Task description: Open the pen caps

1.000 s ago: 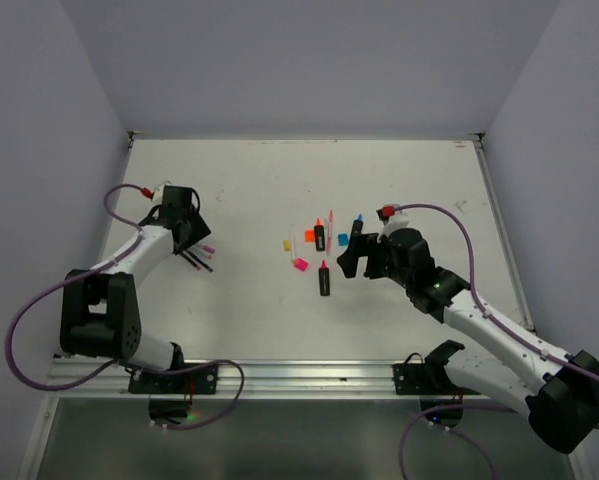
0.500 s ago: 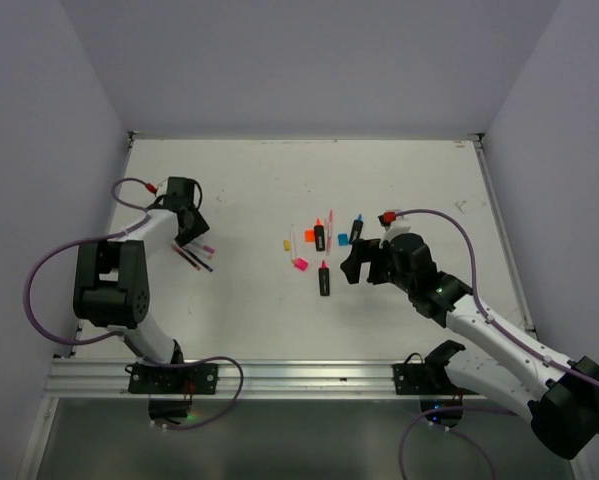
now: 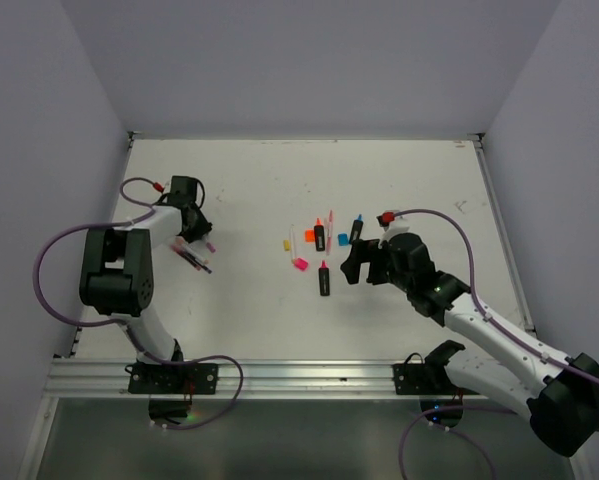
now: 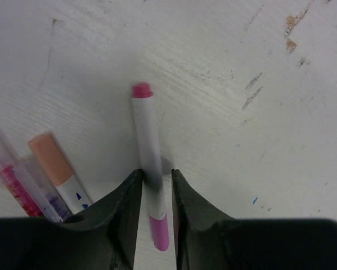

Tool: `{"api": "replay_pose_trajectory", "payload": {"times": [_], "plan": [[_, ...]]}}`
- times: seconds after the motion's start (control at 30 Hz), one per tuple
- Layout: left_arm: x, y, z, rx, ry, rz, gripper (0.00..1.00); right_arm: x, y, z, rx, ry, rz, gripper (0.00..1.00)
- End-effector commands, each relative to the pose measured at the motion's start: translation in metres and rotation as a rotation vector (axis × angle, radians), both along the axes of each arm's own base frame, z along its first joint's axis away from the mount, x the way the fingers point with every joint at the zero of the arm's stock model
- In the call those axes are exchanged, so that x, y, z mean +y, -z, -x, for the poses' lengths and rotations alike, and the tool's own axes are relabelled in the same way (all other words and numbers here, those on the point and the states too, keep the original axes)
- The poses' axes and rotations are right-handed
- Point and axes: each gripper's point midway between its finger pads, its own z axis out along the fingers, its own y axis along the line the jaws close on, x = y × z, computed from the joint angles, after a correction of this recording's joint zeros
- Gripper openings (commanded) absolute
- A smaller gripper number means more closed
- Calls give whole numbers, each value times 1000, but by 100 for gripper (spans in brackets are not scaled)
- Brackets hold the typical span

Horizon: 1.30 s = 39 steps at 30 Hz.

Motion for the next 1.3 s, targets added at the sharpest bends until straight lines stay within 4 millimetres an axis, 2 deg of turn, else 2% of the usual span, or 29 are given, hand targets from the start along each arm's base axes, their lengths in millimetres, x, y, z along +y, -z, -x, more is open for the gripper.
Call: {"api": "replay_pose_trajectory", "payload": {"times": [0.0,0.03,0.23,0.33,0.43,0.47,0.5,0.53,0.57,0.63,0.67,0.73,0.77,0.83,0.87,1.07,1.27], "plan": [[-18,3,-12,-16,92,36,28,-1,-4,-6,-23,13,-2,98],[-22,3,-13,-16,120,30,27,1,-5,-7,-24,7,-2,98],[-59,7,-11,-15,300,20,1,10,-14,-10,-30,-33,-8,98],[-75,-3,-13,-49,407,-2,0,17,-27,-13,-47,-62,-23,98],[-92,-30,-16,-130,520,-31,0,20,-34,-15,-48,-75,-22,98],[-105,-48,-17,-187,578,-15,0,22,-43,-18,-60,-77,-29,98],[-113,-57,-16,-218,626,-6,0,27,-46,-16,-51,-102,-41,98],[-120,-66,-15,-253,691,-8,0,32,-60,-19,-65,-100,-64,98],[-138,-86,-11,-320,766,31,0,32,-63,-20,-55,-94,-70,98],[-152,-104,-5,-381,868,29,0,38,-80,-26,-48,-73,-109,98],[-167,-120,4,-429,932,41,0,38,-82,-27,-32,-64,-111,97],[-184,-132,17,-478,1039,46,0,44,-87,-32,-11,-59,-129,97],[-200,-148,28,-536,1107,75,0,50,-99,-33,-5,-62,-163,96],[-216,-159,42,-589,1195,84,0,59,-108,-39,17,-57,-200,95],[-221,-171,50,-627,1232,96,0,63,-111,-39,30,-69,-216,95],[-245,-197,79,-730,1400,78,0,94,-141,-47,62,-127,-367,92],[-261,-209,94,-769,1486,77,0,109,-142,-58,101,-123,-428,88]]}}
